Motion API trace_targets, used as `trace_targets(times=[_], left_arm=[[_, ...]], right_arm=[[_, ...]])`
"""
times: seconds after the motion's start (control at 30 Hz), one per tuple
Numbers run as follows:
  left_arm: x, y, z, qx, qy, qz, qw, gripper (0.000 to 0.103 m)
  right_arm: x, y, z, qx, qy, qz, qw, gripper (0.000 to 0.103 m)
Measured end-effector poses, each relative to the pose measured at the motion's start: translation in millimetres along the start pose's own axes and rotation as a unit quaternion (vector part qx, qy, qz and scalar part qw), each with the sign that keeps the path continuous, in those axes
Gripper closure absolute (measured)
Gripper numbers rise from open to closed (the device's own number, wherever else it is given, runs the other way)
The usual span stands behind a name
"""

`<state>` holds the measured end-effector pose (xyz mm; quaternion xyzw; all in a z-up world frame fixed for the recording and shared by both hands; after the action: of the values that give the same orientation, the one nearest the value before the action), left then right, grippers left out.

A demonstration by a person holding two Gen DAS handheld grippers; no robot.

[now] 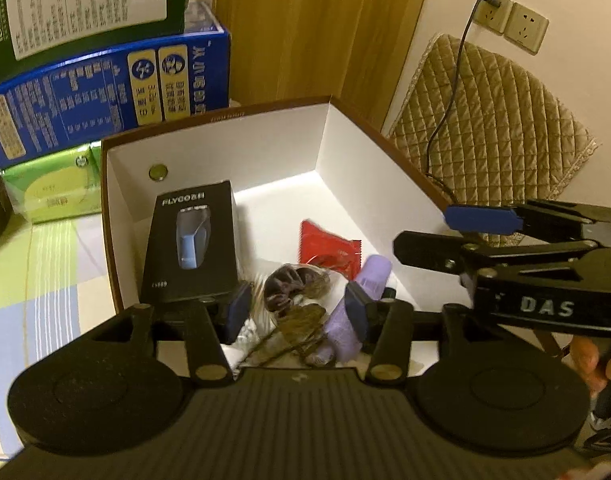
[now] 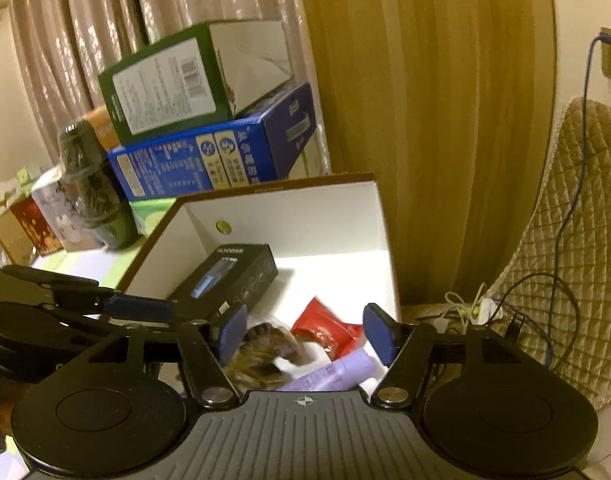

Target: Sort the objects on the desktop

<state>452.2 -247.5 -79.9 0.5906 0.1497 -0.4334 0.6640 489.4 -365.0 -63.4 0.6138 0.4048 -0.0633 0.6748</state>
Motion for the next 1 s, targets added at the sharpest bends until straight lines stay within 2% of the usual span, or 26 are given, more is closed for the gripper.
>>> trace_targets(times=[0.07,0.2,0.27,0.33,0.37,0.43,0.6,1.0], left_arm=[[-4.3,0.8,1.1,0.002,0.001,0.003,1.0,0.048],[-18.9,-1.8,2.2,0.003,0.014,0.01,0.9998,0.034],[-29.5,-5.3,1.0,0.002,0.02,0.014,0.9997,0.031],[-39.5,-8.3,-0.2,-0.003,0.024,0.016,0.9996,0.026],[-46.4,-10.4,-0.6,-0.005,0.026,0.019,0.9995,0.025],[-57.3,-13.7,-0.3,-0.004,0.033,0.022,0.9992,0.016],[-89.9,-26.1,4.2,0.003,0.051,0.034,0.9981,0.01],[-162.0,-76.4,15.3,0.024,0.072,0.045,0.9961,0.005]], right_arm=[[-9.2,0.2,3.3,0.012,0.003,0.007,1.0,0.026],[-27.8,-1.0,8.1,0.029,0.011,0.02,0.999,0.013],[-36.5,-3.0,9.9,0.041,0.013,0.023,0.999,0.005],[-47.2,-6.4,10.6,0.05,0.02,0.026,0.998,0.002],[-51.9,-8.1,9.9,0.052,0.021,0.026,0.998,0.002],[-62.9,-12.8,5.9,0.048,0.016,0.026,0.998,0.002],[-87.8,-30.2,-4.9,0.05,0.003,0.025,0.998,0.002],[-144.7,-72.7,-50.0,0.049,-0.039,0.01,0.998,0.002]])
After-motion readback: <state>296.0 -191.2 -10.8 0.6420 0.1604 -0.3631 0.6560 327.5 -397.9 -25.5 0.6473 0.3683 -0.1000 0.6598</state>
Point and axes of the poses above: each gripper's, at about its wrist camera, not at the fingertips, and x roughly the way its jaws point, z to its right, y to its top, the point moved 1 cm from there along x, roughly the way its jaws point, and after that the axes turned 10 degrees about -y, right-handed, at the moved point
